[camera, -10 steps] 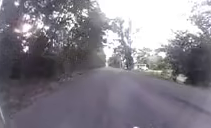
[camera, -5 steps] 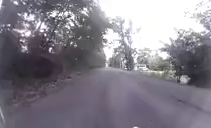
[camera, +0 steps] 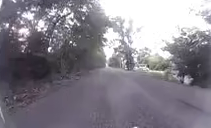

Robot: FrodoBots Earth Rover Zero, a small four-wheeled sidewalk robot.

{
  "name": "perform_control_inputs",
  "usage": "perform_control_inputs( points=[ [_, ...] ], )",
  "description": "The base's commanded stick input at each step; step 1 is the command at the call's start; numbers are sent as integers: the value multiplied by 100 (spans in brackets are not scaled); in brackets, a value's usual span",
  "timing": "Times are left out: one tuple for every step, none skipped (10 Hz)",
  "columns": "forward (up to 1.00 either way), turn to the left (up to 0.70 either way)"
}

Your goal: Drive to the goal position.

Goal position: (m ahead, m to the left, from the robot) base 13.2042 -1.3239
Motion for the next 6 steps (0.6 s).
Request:
perform_control_inputs(
  points=[
    [70,0],
    [70,0],
    [70,0],
    [70,0],
    [70,0],
    [70,0]
  ],
)
